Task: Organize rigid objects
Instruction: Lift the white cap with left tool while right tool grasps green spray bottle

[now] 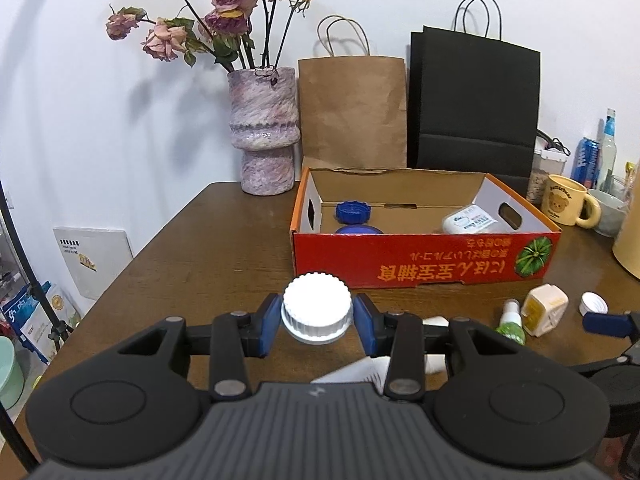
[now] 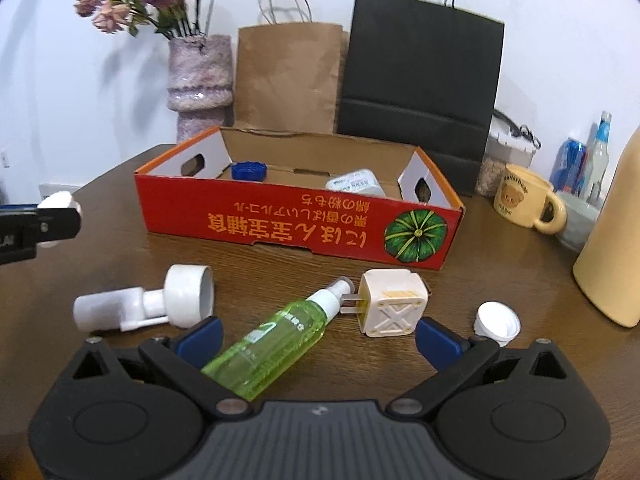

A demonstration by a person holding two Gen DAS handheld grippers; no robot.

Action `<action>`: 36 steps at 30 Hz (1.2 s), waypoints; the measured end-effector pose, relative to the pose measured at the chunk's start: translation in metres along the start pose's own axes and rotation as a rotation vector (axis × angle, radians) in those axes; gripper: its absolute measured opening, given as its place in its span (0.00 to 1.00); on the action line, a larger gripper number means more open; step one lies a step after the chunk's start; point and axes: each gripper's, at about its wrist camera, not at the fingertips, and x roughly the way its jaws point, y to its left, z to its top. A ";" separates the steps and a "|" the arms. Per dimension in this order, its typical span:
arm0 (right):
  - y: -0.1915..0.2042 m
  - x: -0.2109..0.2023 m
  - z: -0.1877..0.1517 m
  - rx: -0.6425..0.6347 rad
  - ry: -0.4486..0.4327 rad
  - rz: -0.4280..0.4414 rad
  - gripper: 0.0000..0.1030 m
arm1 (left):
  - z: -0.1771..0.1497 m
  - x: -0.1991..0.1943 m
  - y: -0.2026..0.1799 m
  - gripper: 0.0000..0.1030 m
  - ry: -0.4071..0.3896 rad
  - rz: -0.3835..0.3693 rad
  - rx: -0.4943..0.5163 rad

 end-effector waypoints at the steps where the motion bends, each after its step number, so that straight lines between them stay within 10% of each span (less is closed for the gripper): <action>1: -0.001 0.004 0.001 0.009 0.008 0.003 0.94 | 0.000 0.002 0.001 0.39 0.002 -0.001 -0.003; 20: 0.009 0.026 -0.006 0.073 0.059 0.070 0.30 | -0.005 0.021 0.005 0.39 0.030 0.009 -0.014; 36: 0.006 0.003 -0.011 0.058 -0.024 0.090 0.29 | -0.009 0.016 0.003 0.39 0.011 0.012 -0.002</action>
